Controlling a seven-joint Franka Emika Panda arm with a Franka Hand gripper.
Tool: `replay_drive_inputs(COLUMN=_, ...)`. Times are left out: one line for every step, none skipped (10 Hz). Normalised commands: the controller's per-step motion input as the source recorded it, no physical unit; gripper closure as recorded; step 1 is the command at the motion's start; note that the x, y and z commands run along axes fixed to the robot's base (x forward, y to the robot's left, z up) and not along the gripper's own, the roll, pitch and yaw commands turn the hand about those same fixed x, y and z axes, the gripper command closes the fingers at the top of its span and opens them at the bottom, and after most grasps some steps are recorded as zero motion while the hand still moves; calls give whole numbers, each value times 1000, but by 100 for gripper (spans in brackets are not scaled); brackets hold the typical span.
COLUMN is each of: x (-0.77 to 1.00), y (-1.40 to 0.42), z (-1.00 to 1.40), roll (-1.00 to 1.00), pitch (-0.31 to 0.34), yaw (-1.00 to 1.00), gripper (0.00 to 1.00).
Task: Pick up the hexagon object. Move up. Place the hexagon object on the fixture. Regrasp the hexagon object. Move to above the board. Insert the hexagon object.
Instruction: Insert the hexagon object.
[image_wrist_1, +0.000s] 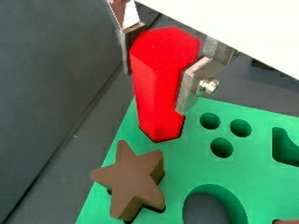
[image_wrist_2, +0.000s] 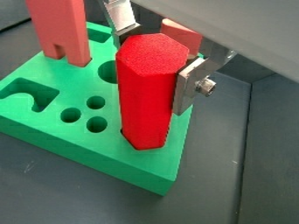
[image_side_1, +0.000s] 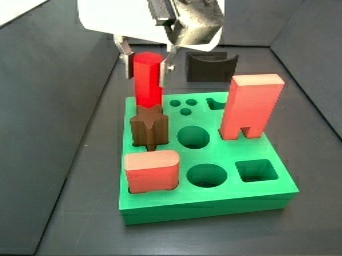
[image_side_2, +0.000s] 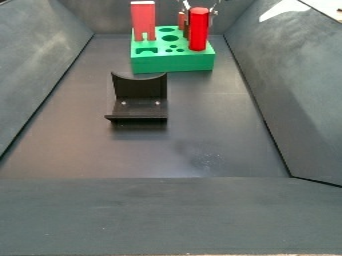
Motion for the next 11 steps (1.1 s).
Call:
replay_drive_inputs(x=0, y=0, z=-231, roll=40, pitch=0, yaw=71, gripper=100)
replay_drive_inputs(x=0, y=-3, z=-186, roll=23, pitch=-3, yaw=74, gripper=100)
replay_drive_inputs(x=0, y=-66, z=-54, roll=0, pitch=-21, yaw=43, gripper=100)
replay_drive_inputs(x=0, y=-63, z=-109, roll=0, pitch=-34, yaw=17, gripper=100)
replay_drive_inputs(x=0, y=-151, z=-394, roll=50, pitch=-61, yaw=60, gripper=100)
replay_drive_inputs(x=-97, y=-157, z=-723, roll=24, pitch=-151, yaw=46, gripper=100)
replay_drive_inputs(x=-83, y=-157, z=-974, roll=6, pitch=-140, yaw=49, gripper=100)
replay_drive_inputs(x=-180, y=-9, z=-1000, roll=63, pitch=-110, yaw=111, gripper=100)
replay_drive_inputs(x=-223, y=0, z=-1000, roll=71, pitch=-107, yaw=140, gripper=100)
replay_drive_inputs(x=-26, y=0, z=-531, roll=60, pitch=-54, yaw=166, gripper=100)
replay_drive_inputs(x=0, y=0, z=0, roll=0, pitch=0, yaw=0, gripper=100)
